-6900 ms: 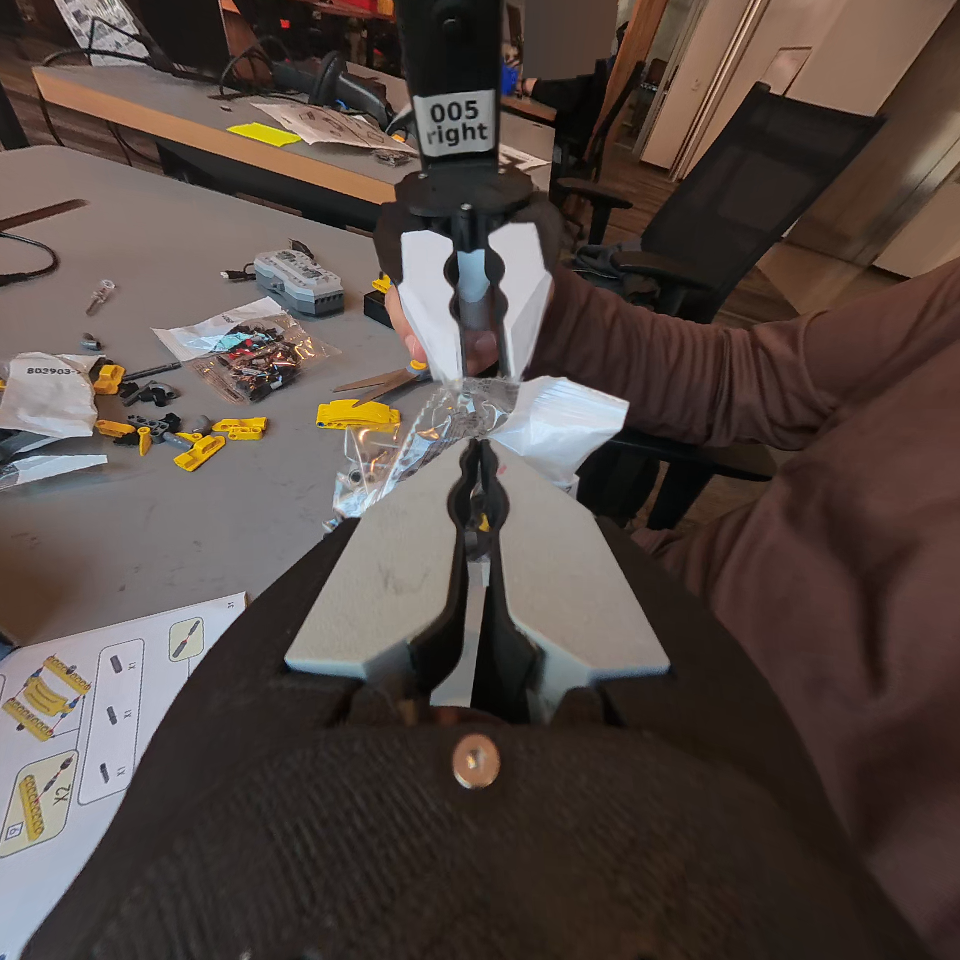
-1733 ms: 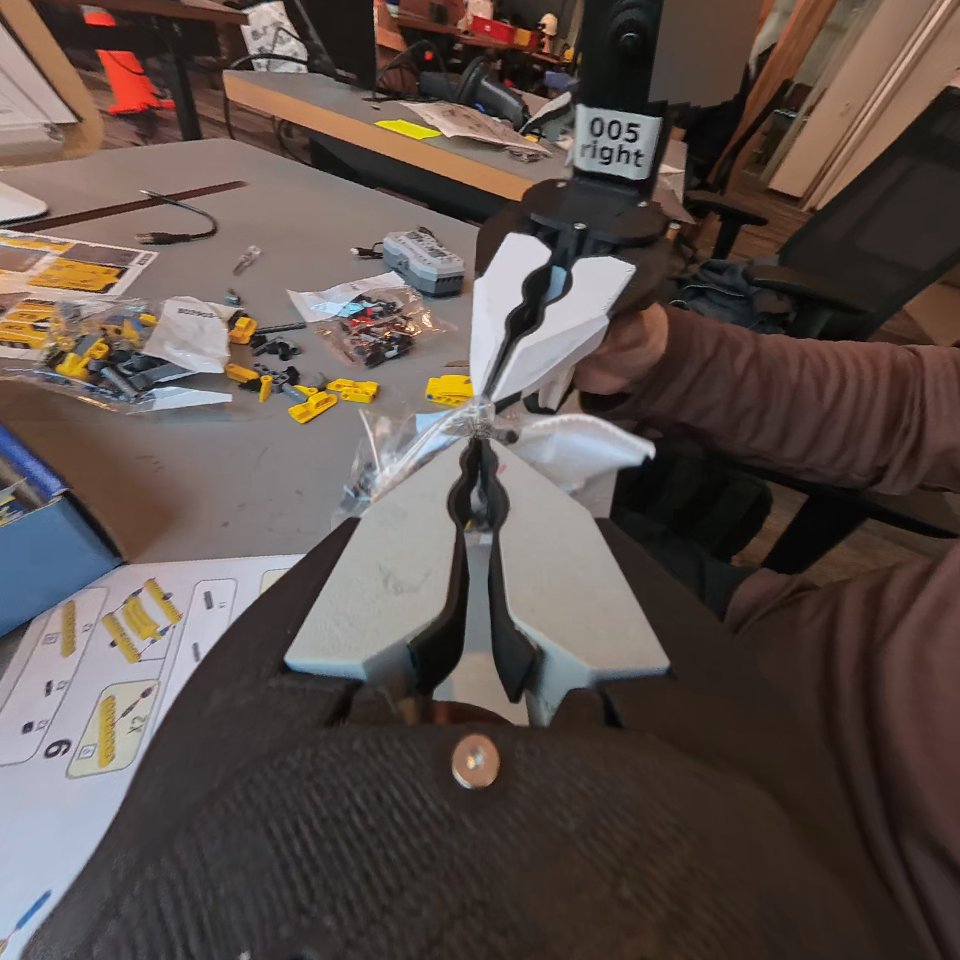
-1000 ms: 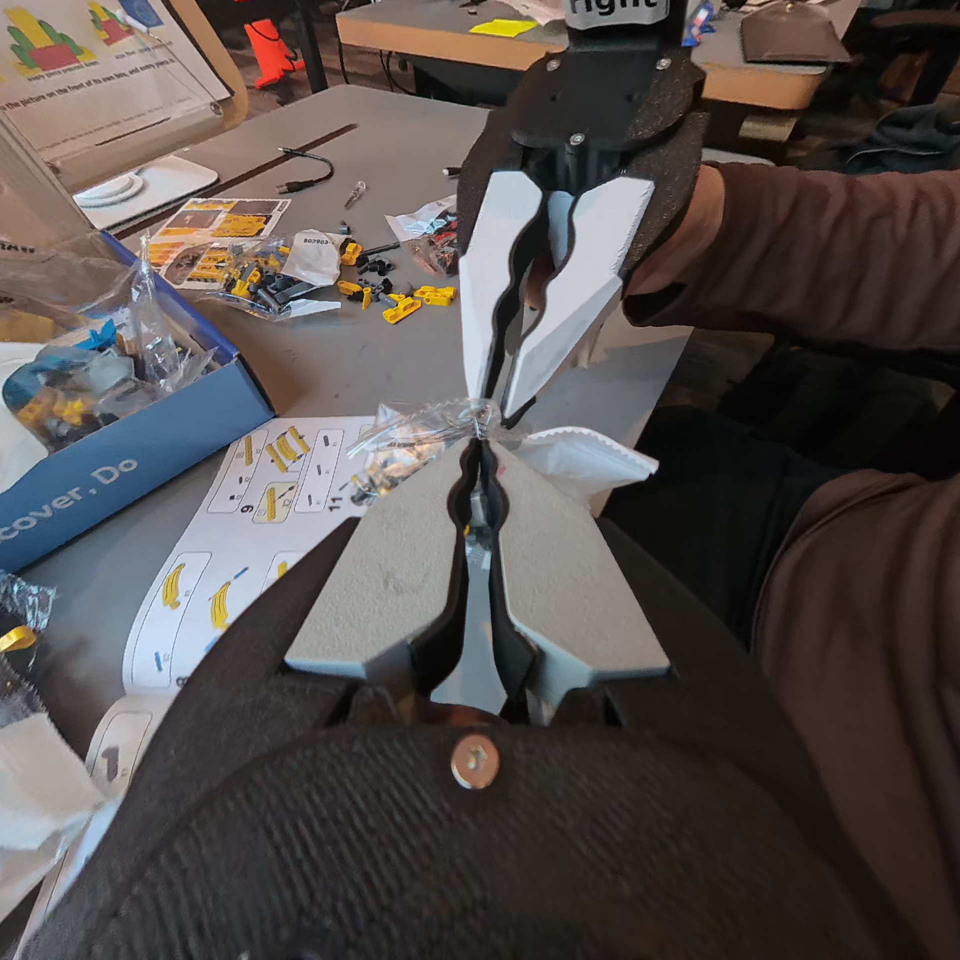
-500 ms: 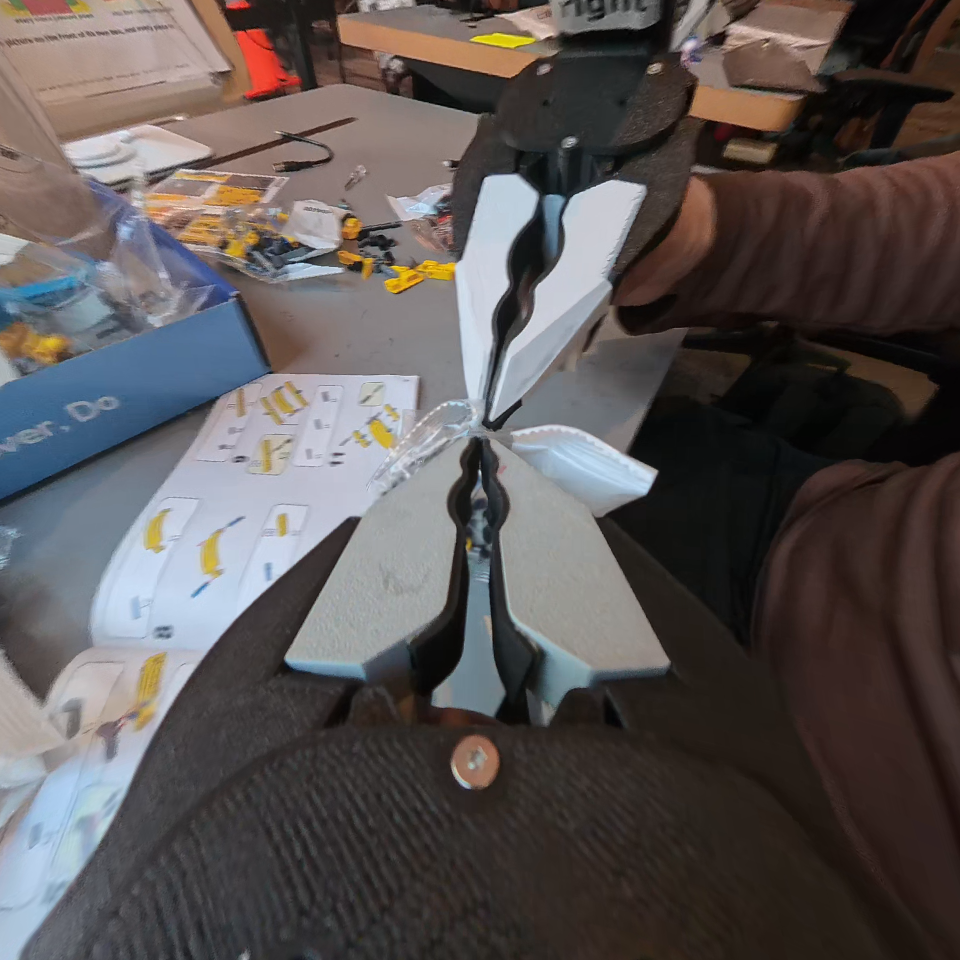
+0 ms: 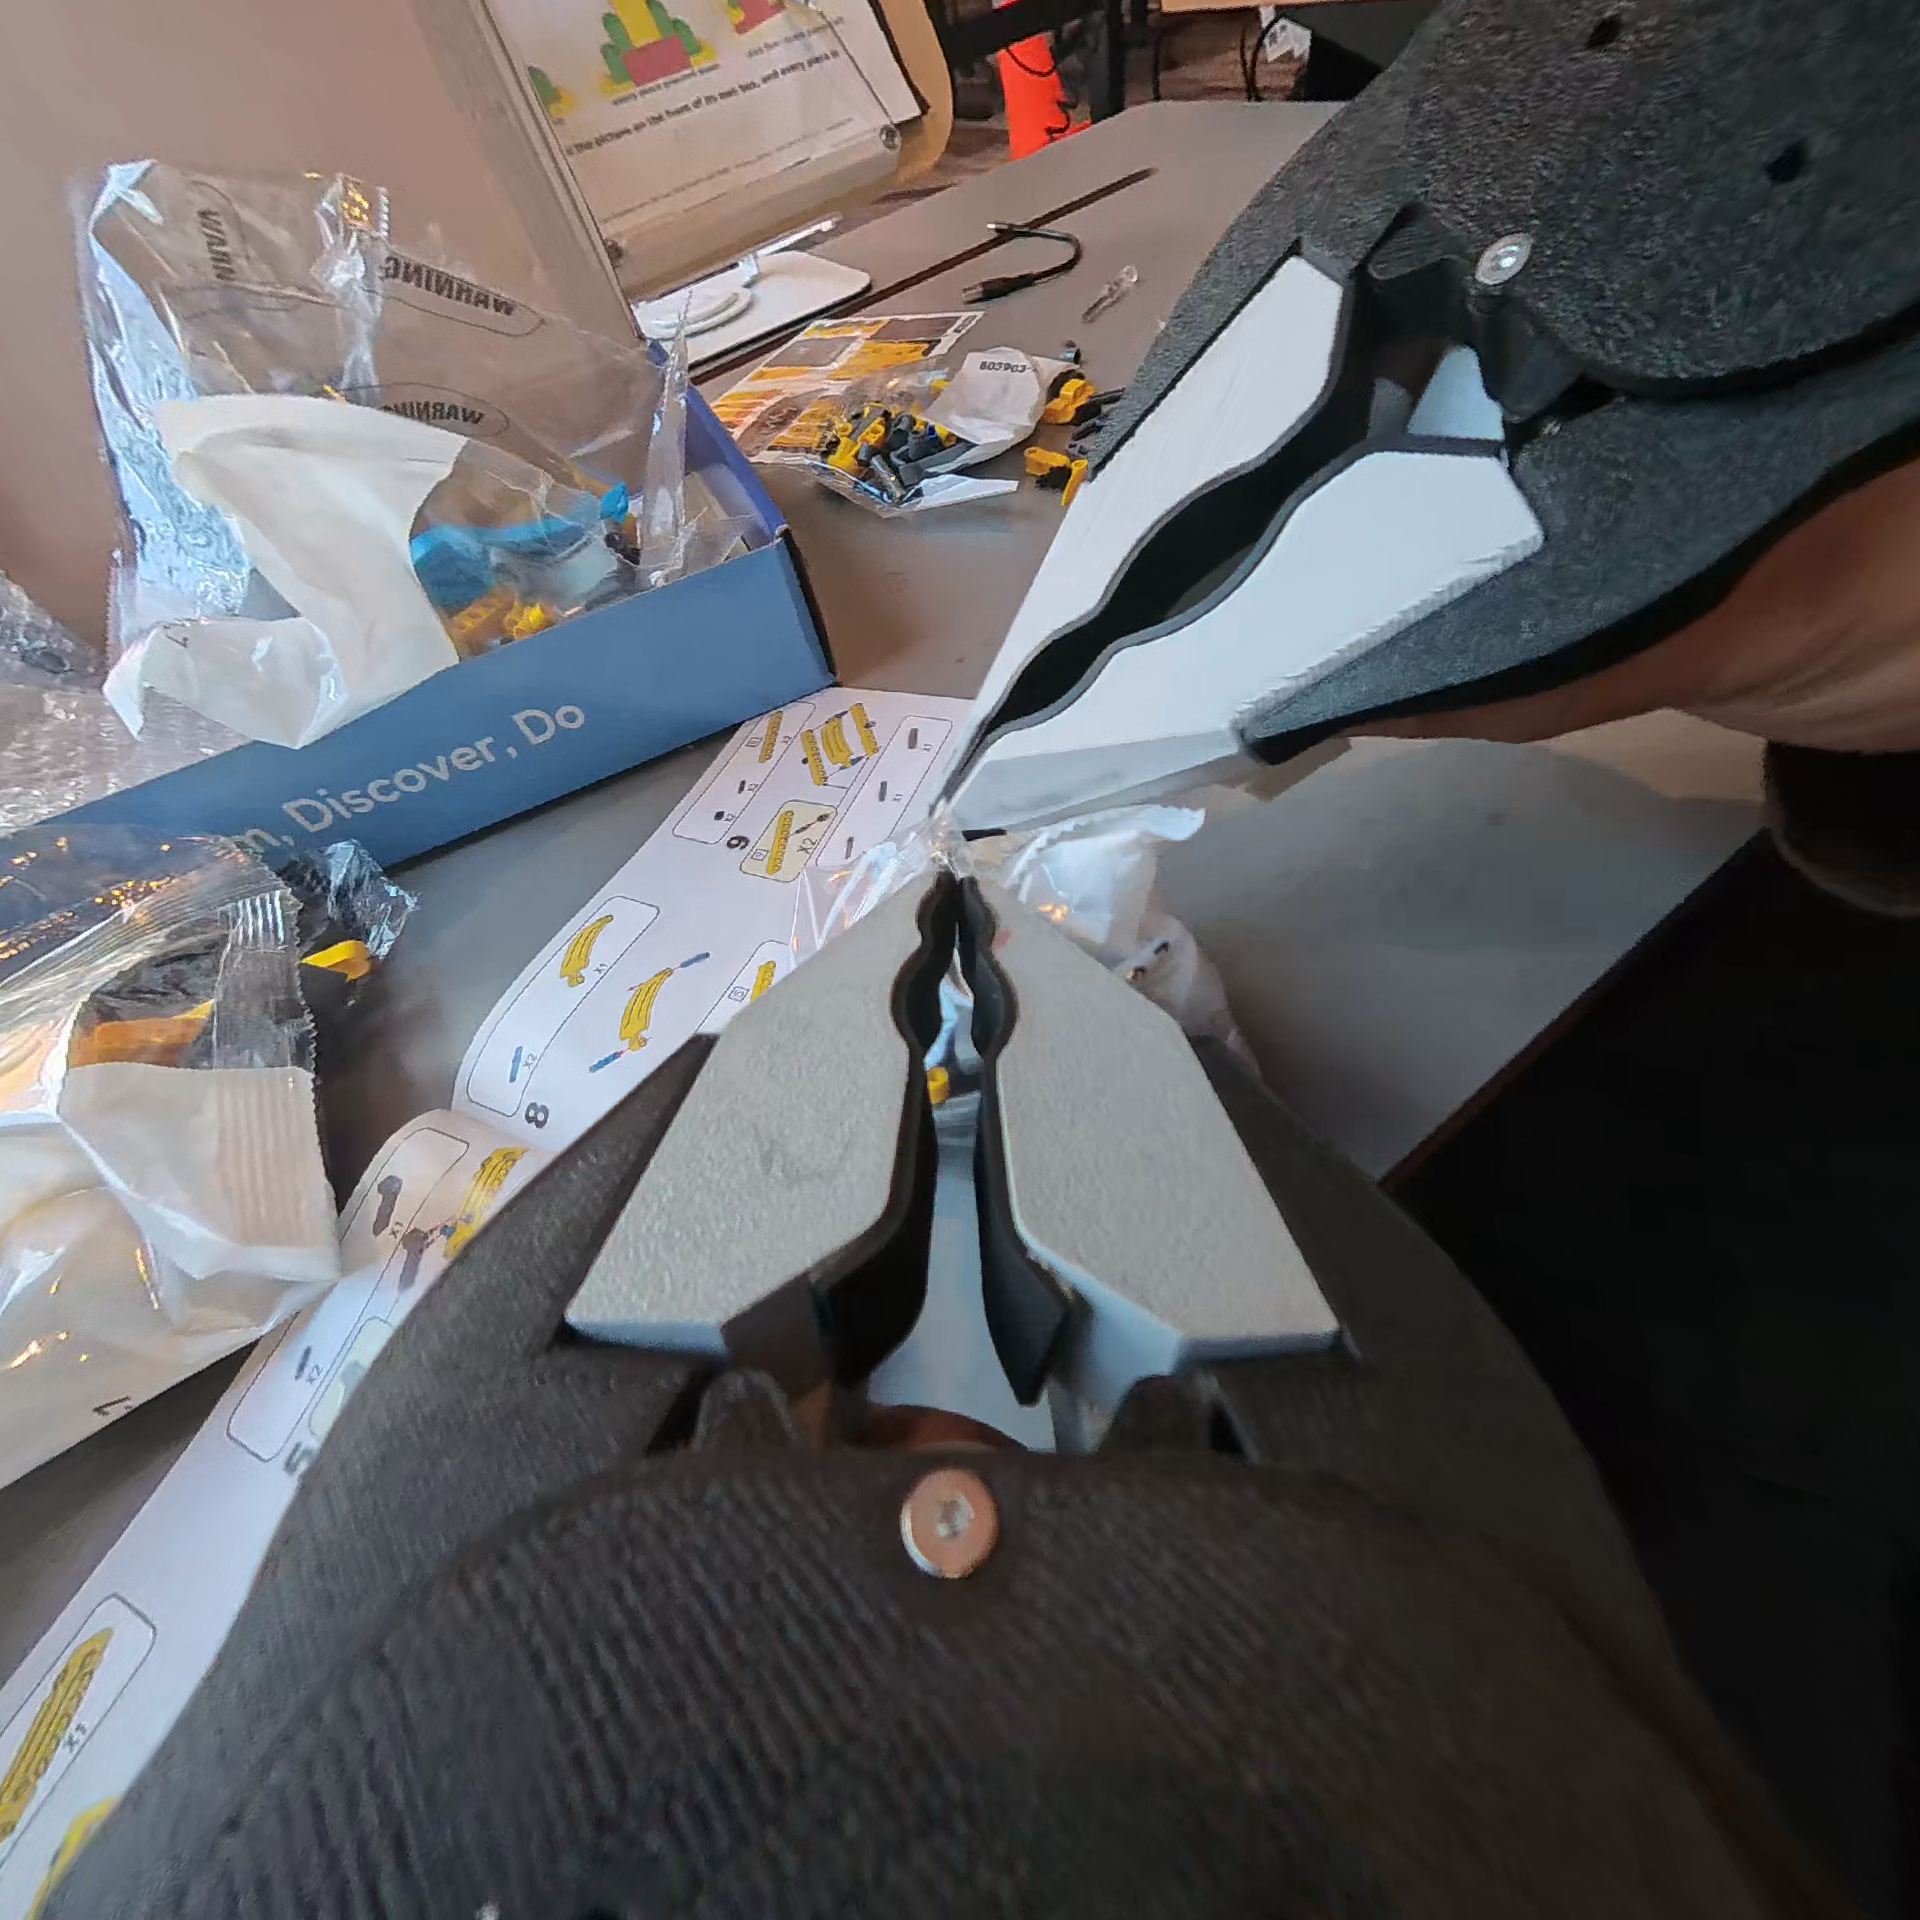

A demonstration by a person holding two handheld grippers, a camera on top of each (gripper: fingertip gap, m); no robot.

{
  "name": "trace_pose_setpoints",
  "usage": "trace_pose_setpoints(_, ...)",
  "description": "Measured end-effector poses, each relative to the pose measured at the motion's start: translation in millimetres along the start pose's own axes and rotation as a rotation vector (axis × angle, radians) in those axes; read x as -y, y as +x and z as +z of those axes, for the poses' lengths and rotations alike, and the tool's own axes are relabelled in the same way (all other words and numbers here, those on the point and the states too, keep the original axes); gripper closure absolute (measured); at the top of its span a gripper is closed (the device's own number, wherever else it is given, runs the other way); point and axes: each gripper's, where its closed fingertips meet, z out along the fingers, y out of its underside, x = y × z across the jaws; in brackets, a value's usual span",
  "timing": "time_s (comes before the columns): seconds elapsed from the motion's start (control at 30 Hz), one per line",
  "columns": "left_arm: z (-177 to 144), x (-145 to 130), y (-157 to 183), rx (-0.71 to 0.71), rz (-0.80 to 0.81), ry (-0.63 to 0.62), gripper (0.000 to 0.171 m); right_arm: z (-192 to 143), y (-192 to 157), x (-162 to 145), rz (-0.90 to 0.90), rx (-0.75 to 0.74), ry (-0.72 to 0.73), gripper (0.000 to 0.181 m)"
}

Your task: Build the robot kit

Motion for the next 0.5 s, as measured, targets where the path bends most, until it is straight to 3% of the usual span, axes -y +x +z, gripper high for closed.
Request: trace_pose_setpoints(0.5, -0.9, -14.6, -10.4, 0.145, 0.002, -0.011, 0.171, 23.6, -1.7, -1.4, 0.002, -0.089, -0.032, 0.181)
